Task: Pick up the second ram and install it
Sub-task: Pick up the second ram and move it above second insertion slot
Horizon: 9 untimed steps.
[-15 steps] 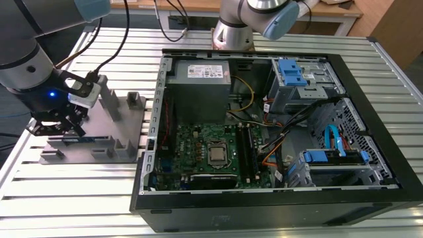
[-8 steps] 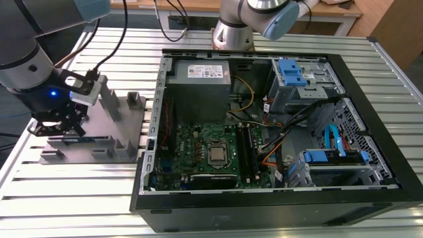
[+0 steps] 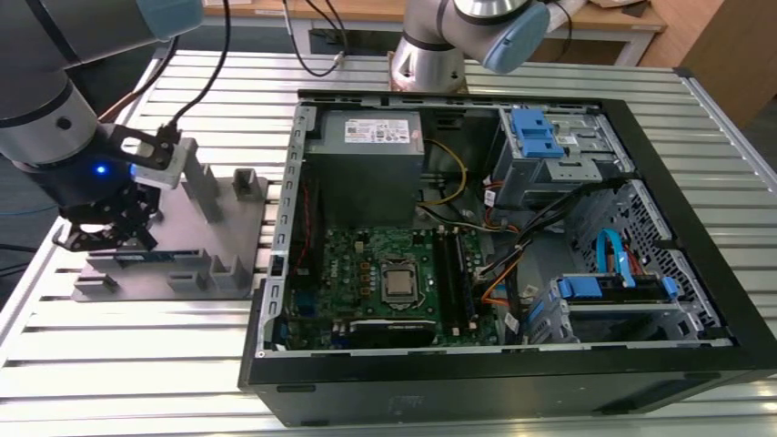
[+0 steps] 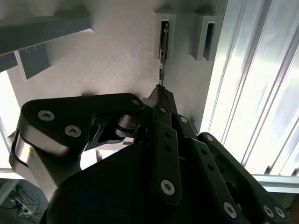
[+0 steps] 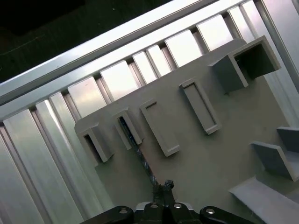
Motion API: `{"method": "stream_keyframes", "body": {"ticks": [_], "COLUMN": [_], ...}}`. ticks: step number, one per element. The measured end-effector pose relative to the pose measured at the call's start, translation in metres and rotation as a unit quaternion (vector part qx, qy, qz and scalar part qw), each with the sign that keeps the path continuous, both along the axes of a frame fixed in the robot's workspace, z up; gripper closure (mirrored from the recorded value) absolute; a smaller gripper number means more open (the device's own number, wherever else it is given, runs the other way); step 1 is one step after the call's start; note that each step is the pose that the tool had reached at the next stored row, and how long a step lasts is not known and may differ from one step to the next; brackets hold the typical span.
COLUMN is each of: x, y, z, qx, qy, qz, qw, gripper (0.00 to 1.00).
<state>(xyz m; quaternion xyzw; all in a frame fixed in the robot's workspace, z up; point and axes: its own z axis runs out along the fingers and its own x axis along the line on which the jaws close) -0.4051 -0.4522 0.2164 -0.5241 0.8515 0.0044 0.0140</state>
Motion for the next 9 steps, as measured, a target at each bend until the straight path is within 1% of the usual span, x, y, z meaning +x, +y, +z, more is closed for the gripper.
{"method": "stream_keyframes", "body": {"ticks": [4,9], "x": [0.0,0.0], "y": [0.0,0.0], "z": [0.0,0.0], "qx": [0.0,0.0], "qy": [0.0,0.0], "qz": [0.018,0.04], "qw": [0.9998,0.9992], "gripper": [0.89,0.89]}}
